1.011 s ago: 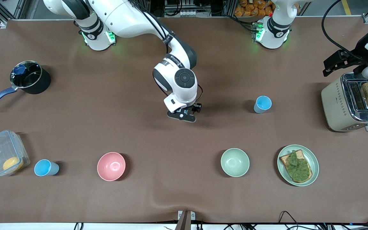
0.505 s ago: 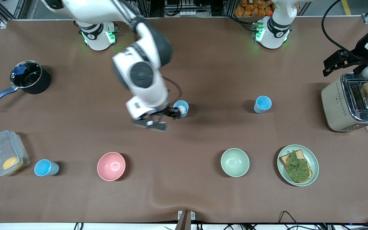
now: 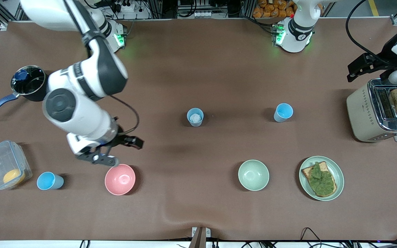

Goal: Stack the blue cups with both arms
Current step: 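Open the right gripper and withdraw the right arm, then reach the left gripper to the blue cup beside the toaster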

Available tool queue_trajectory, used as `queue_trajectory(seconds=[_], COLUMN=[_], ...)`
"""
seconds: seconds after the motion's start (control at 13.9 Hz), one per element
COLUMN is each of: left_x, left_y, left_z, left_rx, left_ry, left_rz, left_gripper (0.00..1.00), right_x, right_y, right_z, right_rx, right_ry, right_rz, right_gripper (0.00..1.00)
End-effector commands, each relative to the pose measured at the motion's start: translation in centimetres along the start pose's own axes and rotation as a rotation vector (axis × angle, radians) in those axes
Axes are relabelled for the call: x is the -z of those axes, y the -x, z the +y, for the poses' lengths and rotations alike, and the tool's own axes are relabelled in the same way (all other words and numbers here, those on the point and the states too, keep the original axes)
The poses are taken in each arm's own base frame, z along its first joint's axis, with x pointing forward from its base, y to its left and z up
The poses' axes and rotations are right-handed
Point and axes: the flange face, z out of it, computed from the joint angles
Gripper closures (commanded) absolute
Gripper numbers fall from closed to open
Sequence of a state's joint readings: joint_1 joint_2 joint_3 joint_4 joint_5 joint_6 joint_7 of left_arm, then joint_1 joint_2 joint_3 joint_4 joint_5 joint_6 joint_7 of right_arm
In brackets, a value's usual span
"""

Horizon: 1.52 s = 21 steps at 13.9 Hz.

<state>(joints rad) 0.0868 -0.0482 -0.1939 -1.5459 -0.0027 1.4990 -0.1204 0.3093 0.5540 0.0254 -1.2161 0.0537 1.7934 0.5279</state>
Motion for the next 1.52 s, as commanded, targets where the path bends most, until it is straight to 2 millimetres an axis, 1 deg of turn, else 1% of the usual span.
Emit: queue_trajectory(seconds=[0.0, 0.07, 0.14, 0.22, 0.29, 0.36, 0.51, 0.65, 0.72, 0.79, 0.87, 0.94, 1.01, 1.16, 1.23, 1.3, 1.37, 1.44], left_x=[0.7, 0.7, 0.7, 0.6, 0.6, 0.6, 0.7, 0.5, 0.5, 0.5, 0.5, 0.5, 0.4, 0.1, 0.2, 0.0, -0.8, -0.8], left_y=[0.5, 0.5, 0.5, 0.4, 0.4, 0.4, 0.5, 0.4, 0.5, 0.4, 0.4, 0.4, 0.4, 0.3, 0.3, 0.1, -0.5, -0.5], left_z=[0.3, 0.4, 0.4, 0.2, 0.1, 0.1, 0.2, 0.5, 0.9, 0.7, 0.5, 0.6, 0.7, 1.0, 1.0, 1.3, 1.1, 0.8], left_rx=[0.013, 0.011, 0.011, 0.014, 0.016, 0.016, 0.014, 0.009, 0.0, 0.003, 0.006, 0.006, 0.003, -0.006, -0.02, -0.025, -0.024, -0.02], left_ry=[0.018, 0.017, 0.015, 0.015, 0.015, 0.015, 0.017, 0.009, 0.003, 0.003, 0.007, 0.009, 0.005, 0.005, 0.003, 0.006, -0.001, -0.012], left_rz=[0.001, 0.001, 0.001, 0.0, 0.0, 0.0, 0.001, -0.001, 0.0, 0.0, -0.001, -0.001, -0.002, -0.008, -0.005, -0.005, -0.015, -0.013], left_gripper=[0.0, 0.0, 0.0, 0.0, 0.0, 0.0, 0.0, 0.0, 0.0, 0.0, 0.0, 0.0, 0.0, 0.0, 0.0, 0.0, 0.0, 0.0], right_x=[1.2, 1.6, 3.1, 4.3, 5.2, 7.3, 12.2, 15.9, 17.8, 19.7, 21.0, 21.9, 22.3, 22.6, 22.4, 22.1, 21.8, 21.0], right_y=[-1.7, -2.4, -2.4, -2.0, -1.8, -1.6, -0.6, 1.2, 2.5, 4.0, 4.8, 5.7, 6.2, 6.0, 5.6, 5.5, 5.6, 5.8], right_z=[4.2, 5.8, 6.7, 7.5, 9.3, 11.1, 14.6, 17.1, 18.1, 18.6, 19.3, 19.8, 20.1, 21.6, 22.9, 23.5, 23.9, 24.9], right_rx=[0.023, 0.052, 0.085, 0.108, 0.124, 0.148, 0.202, 0.219, 0.223, 0.229, 0.224, 0.22, 0.218, 0.223, 0.229, 0.224, 0.218, 0.207], right_ry=[0.033, 0.077, 0.091, 0.108, 0.121, 0.12, 0.11, 0.113, 0.117, 0.117, 0.117, 0.117, 0.117, 0.094, 0.079, 0.062, 0.058, 0.058], right_rz=[0.026, 0.05, 0.061, 0.047, 0.017, 0.007, 0.022, 0.006, -0.008, -0.003, 0.003, -0.001, 0.003, 0.005, -0.001, -0.001, 0.0, -0.004], right_gripper=[0.0, 0.0, 0.0, 0.0, 0.0, 0.0, 0.0, 0.0, 0.0, 0.0, 0.0, 0.0, 0.0, 0.0, 0.0, 0.0, 0.0, 0.0])
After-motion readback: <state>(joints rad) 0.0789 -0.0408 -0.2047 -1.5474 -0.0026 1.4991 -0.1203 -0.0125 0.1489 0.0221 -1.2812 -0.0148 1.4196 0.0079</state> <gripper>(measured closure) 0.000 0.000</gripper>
